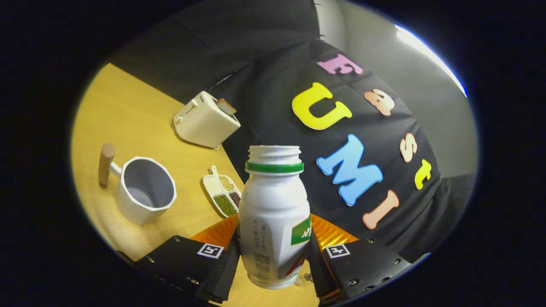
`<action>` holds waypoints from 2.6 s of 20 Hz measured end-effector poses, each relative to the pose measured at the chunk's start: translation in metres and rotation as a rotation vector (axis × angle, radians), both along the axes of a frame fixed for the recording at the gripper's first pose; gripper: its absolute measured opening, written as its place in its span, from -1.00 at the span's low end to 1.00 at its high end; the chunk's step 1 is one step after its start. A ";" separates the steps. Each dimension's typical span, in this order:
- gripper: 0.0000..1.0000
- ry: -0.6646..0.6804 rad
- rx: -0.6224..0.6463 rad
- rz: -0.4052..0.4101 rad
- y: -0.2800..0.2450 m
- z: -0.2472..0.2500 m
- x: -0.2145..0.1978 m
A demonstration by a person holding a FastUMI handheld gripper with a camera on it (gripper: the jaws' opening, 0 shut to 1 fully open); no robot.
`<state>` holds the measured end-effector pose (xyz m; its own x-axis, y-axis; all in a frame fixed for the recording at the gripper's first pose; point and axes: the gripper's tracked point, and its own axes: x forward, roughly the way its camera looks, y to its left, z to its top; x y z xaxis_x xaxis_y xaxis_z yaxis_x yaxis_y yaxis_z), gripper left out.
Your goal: Take the bottle from table, then pour the juice into the cup, finally place the bottle on the coaster
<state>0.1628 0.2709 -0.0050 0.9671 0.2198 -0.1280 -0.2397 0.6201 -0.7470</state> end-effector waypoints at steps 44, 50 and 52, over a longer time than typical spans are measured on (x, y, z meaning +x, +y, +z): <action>0.43 0.224 0.819 -0.131 -0.061 -0.062 0.053; 0.43 0.224 0.825 -0.126 -0.062 -0.070 0.055; 0.43 0.226 0.826 -0.126 -0.062 -0.071 0.055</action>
